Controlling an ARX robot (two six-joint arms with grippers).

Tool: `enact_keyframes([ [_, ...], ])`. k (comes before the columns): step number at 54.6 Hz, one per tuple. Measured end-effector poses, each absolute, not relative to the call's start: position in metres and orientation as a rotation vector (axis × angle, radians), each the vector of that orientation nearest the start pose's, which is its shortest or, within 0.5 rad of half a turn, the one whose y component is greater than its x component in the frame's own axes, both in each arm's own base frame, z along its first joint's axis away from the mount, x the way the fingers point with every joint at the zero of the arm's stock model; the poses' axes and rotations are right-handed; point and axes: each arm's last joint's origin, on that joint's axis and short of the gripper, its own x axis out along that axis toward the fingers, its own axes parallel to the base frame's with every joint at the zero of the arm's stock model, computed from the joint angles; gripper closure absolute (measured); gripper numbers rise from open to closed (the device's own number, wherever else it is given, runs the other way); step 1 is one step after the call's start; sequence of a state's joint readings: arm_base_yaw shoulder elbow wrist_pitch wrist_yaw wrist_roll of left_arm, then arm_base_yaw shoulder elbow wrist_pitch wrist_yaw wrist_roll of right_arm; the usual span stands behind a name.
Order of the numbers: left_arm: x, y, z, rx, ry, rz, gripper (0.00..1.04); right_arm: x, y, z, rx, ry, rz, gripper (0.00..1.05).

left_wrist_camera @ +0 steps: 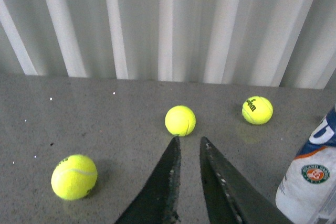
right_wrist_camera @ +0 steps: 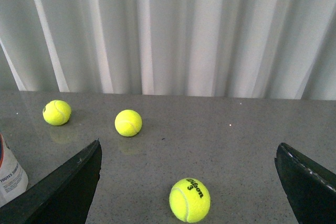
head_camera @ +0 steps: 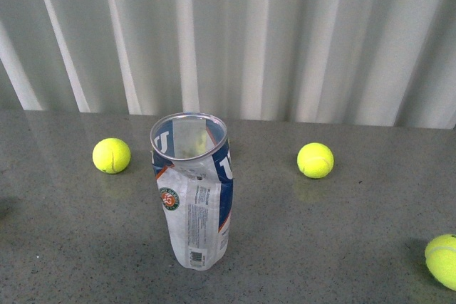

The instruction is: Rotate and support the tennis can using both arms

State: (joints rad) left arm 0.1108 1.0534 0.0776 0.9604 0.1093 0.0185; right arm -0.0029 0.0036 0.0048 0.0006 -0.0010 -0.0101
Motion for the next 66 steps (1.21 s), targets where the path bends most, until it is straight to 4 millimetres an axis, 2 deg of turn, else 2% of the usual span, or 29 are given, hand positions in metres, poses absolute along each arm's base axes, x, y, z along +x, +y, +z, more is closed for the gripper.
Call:
enact_keyframes([
  [4,0.166,0.014,0.160,0.010,0.023,0.003,1.02,0.098,0.000,0.165,-0.010,-0.001,-0.002,0.07],
  [18,0.150,0.001,0.163,0.001,0.012,0.002,1.01,0.098,0.000,0.165,-0.010,-0.002,-0.002,0.07],
  [66,0.116,0.000,0.175,0.001,-0.028,0.000,1.01,0.098,0.000,0.165,-0.010,-0.002,-0.002,0.07],
])
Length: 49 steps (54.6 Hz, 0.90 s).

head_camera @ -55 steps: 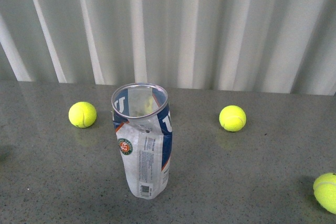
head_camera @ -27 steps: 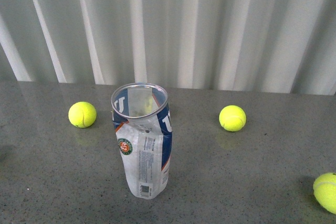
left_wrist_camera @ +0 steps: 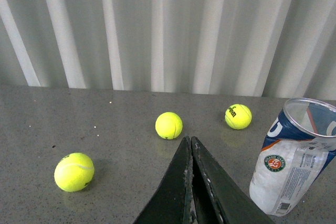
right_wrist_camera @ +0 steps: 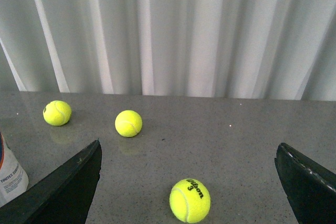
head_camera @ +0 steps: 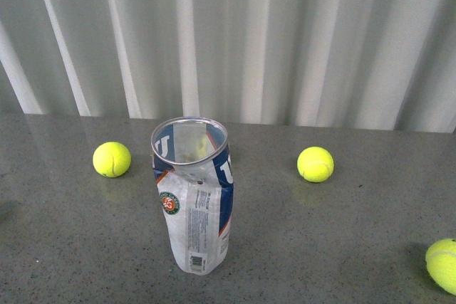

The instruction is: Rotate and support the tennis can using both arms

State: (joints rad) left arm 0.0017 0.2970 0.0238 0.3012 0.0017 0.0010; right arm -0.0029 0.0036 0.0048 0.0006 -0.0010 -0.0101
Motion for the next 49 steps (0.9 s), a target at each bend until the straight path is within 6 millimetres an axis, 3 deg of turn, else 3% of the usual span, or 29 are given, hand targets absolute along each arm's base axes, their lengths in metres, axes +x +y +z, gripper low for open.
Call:
enact_keyframes([
  [31,0.097,0.000,0.171,0.001,-0.015,0.002,1.01,0.098,0.000,0.165,-0.010,-0.001,-0.002,0.07],
  [47,0.096,0.000,0.172,-0.001,-0.022,0.002,1.01,0.098,0.000,0.165,-0.010,-0.002,-0.002,0.07],
  [49,0.096,0.000,0.172,-0.002,-0.022,0.002,0.96,0.098,0.000,0.165,-0.010,-0.002,-0.002,0.07],
])
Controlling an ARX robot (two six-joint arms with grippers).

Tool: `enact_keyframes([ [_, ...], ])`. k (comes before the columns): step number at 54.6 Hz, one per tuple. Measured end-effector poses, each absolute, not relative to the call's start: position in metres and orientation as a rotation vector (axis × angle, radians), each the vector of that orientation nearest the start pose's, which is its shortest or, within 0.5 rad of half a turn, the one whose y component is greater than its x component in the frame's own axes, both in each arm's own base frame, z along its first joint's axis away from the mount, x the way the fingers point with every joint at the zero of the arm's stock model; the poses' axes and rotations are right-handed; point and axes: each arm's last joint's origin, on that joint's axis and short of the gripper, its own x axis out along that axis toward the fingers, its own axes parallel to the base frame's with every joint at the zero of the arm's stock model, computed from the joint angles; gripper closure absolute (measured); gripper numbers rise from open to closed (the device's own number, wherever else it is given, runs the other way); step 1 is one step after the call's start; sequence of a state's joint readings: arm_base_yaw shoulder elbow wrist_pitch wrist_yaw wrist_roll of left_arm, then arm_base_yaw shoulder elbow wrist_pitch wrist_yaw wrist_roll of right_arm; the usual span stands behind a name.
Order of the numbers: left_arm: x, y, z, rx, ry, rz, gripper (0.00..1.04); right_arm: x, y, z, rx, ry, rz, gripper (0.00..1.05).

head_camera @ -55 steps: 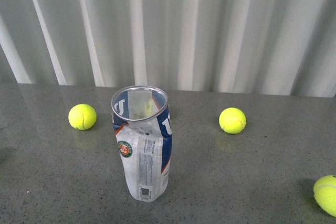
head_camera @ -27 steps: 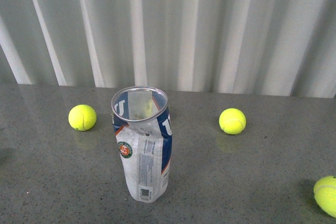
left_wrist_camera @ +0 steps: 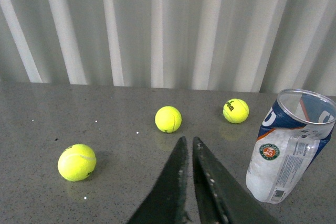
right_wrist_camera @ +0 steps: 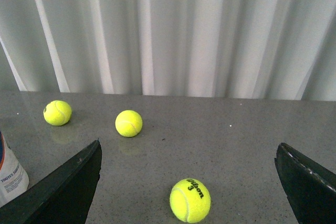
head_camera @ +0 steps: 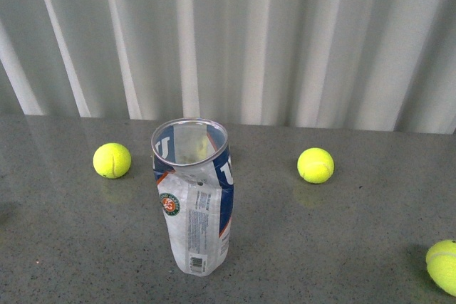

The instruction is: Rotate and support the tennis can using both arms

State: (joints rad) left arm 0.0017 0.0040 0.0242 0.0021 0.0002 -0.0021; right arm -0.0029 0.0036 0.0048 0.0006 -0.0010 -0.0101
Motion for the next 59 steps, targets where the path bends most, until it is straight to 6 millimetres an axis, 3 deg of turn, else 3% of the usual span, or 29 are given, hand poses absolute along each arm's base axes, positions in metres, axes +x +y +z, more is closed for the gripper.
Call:
enact_keyframes([
  [10,0.0964,0.0002,0.1717,-0.002,-0.022,0.001,0.53,0.0977,-0.0003,0.1649,-0.010,-0.001,-0.002,0.07],
  [26,0.0964,0.0002,0.1717,-0.002,-0.022,0.002,0.05,0.0976,-0.0003,0.1649,-0.010,-0.002,-0.002,0.07],
  [59,0.0964,0.0002,0.1717,-0.002,-0.022,0.001,0.07,0.0976,-0.0003,0.1649,-0.010,-0.002,-0.002,0.07],
])
